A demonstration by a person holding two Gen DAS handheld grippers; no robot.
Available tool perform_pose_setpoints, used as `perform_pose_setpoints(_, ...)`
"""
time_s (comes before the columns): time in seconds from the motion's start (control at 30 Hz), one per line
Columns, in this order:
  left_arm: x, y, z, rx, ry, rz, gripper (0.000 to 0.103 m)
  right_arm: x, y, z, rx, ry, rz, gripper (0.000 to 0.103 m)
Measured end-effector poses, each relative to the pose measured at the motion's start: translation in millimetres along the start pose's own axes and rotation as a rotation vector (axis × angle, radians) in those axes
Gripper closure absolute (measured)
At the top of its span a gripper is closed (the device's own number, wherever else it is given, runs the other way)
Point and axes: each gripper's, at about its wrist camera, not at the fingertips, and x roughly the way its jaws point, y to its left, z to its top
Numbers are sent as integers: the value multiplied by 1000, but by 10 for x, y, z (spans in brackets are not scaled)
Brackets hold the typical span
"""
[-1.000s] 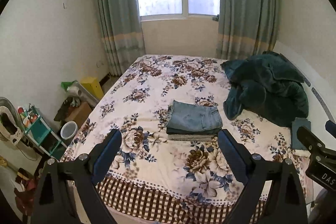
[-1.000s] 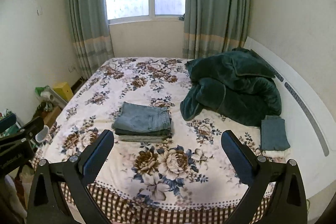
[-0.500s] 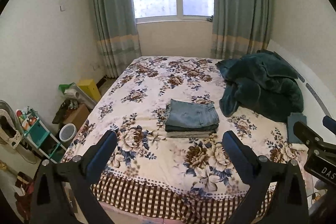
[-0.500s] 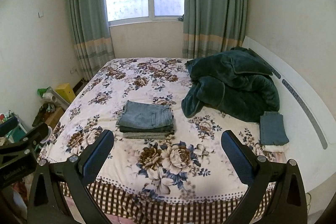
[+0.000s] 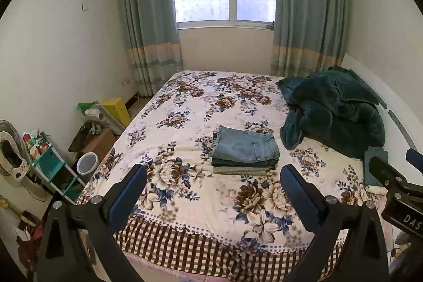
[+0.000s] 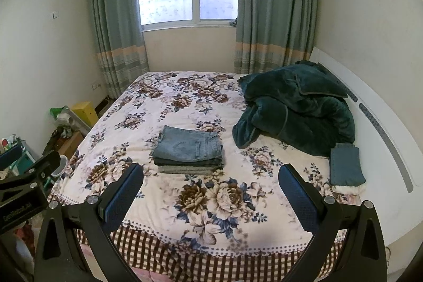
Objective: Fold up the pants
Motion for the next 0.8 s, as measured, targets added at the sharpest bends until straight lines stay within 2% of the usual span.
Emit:
perform_pose_setpoints(0.27,-39,31,-16,-3,2,7,0,109,7,59,-3,13,30,0)
perform_pose_setpoints(0.8,-108,78,6,4,4,8,0,136,39,53,-8,12,34,0)
